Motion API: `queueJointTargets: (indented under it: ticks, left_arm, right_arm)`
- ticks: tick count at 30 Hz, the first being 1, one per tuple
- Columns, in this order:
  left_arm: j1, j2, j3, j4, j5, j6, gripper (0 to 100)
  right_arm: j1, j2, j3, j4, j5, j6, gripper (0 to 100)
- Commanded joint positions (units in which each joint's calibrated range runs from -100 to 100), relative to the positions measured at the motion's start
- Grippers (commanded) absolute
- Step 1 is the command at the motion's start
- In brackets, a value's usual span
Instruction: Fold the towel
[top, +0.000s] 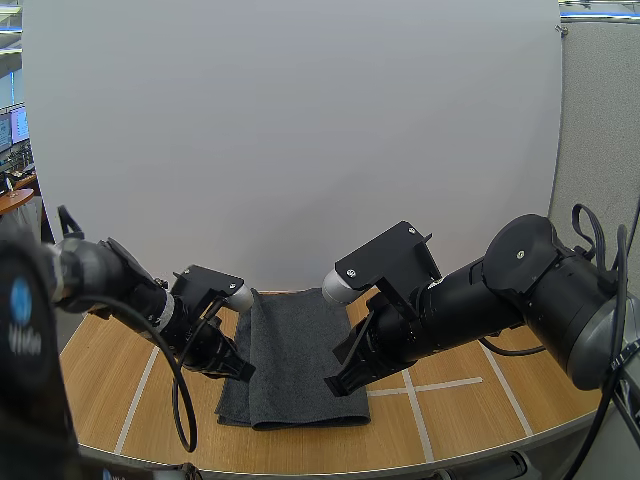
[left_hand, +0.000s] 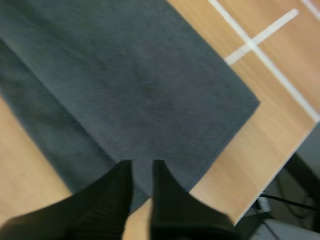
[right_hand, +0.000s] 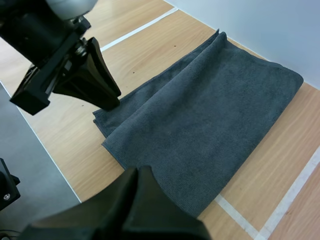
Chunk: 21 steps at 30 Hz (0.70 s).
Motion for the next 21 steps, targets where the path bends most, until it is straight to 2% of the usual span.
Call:
queueJointTargets:
  ticks: [1,2,5,8,13,21]
  left_arm:
    - [-0.08,8.13,-2.91,-3.68,12.90,0.22,88]
    - [-0.08,9.17,-3.01,-3.68,13.09,-0.22,100]
    - [-0.08,12.45,-3.05,-3.08,12.91,-0.62,99]
    - [-0.08,15.45,-3.05,-3.08,12.91,-0.41,90]
    - [-0.08,17.62,-3.16,-1.80,7.93,-0.41,91]
    - [-0.08,20.96,-4.61,-1.32,3.57,-0.17,91]
  right_arm:
    - [-0.22,-0.57,0.04,-0.32,1.44,0.38,0]
    - [-0.22,-0.57,0.04,-0.32,1.44,0.38,0]
    - [-0.22,-0.57,0.04,-0.32,1.44,0.38,0]
    - [-0.22,-0.42,0.04,-0.32,0.94,0.36,0]
    - [-0.22,3.08,2.01,-1.46,-6.12,-0.08,0]
    - [-0.22,6.36,2.16,-1.17,-5.94,-0.79,0]
